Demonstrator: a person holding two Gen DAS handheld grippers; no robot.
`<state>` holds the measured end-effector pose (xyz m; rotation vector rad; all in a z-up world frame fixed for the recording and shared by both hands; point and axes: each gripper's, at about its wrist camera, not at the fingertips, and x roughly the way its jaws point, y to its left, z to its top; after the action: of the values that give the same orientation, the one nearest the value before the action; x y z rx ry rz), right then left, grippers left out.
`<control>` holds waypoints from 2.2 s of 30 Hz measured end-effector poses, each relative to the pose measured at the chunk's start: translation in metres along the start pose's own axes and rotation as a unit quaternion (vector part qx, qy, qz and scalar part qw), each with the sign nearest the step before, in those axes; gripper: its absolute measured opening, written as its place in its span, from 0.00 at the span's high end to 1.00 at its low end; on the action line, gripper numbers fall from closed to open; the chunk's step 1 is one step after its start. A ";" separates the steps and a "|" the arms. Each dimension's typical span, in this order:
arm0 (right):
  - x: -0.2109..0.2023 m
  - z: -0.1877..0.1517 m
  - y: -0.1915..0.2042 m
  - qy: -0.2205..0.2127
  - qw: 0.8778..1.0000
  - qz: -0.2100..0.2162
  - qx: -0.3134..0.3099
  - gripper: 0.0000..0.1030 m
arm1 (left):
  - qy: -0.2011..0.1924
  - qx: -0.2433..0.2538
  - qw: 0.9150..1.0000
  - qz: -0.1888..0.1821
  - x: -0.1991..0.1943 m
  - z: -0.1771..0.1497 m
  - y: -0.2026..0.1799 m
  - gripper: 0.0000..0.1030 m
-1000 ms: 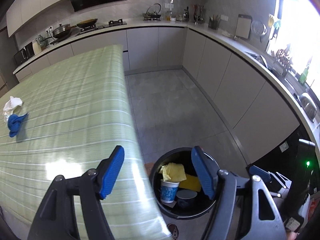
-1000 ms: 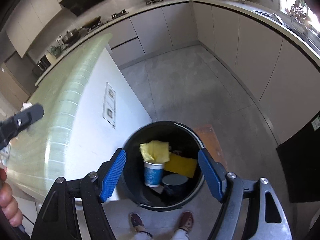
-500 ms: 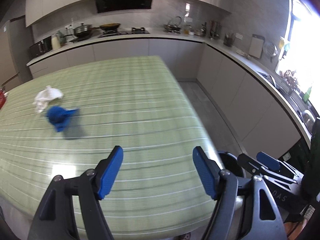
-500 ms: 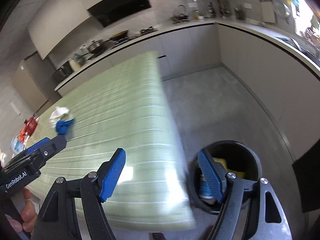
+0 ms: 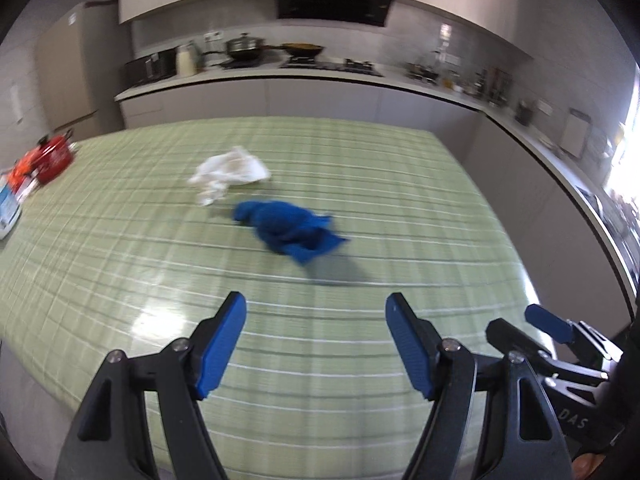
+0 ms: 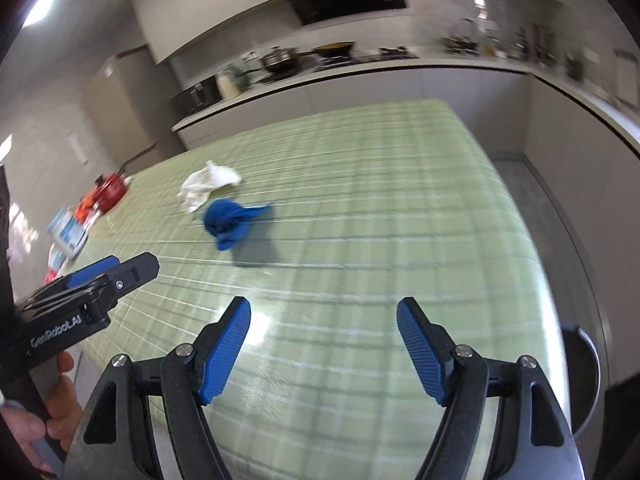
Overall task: Collect trash
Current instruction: 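Move both grippers back to the table toward the white tissue and blue towel, then grasp the white tissue with the left gripper while the right grasps the blue towel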
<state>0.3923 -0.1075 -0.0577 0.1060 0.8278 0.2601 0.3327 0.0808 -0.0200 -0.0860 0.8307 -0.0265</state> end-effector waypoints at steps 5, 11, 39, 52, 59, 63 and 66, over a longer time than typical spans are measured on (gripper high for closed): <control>0.042 0.022 0.024 0.012 0.998 0.038 -0.043 0.23 | 0.021 -0.035 0.999 0.029 0.024 0.009 0.031 0.28; 0.080 0.052 0.041 0.017 0.995 0.082 -0.049 0.23 | 0.021 -0.045 0.996 0.070 0.038 0.033 0.059 0.28; 0.216 0.087 0.125 0.057 0.997 -0.015 -0.046 0.23 | 0.051 0.019 0.998 -0.020 0.123 0.094 0.141 0.28; 0.183 0.107 0.050 0.007 0.994 -0.093 0.060 0.22 | 0.045 0.023 0.999 -0.005 0.134 0.102 0.111 0.28; 0.187 0.103 0.065 0.025 0.999 -0.043 0.018 0.22 | 0.046 0.038 0.998 0.004 0.151 0.110 0.101 0.28; 0.205 0.099 0.074 0.049 0.998 -0.045 -0.009 0.22 | 0.043 0.042 0.998 0.010 0.155 0.114 0.101 0.28; 0.215 0.099 0.076 0.058 0.997 -0.046 -0.009 0.22 | 0.043 0.042 0.998 0.015 0.162 0.117 0.103 0.28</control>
<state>0.5905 0.0247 -0.1298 0.0353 0.9422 0.1890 0.5274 0.1814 -0.0693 0.0068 0.9154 -0.0370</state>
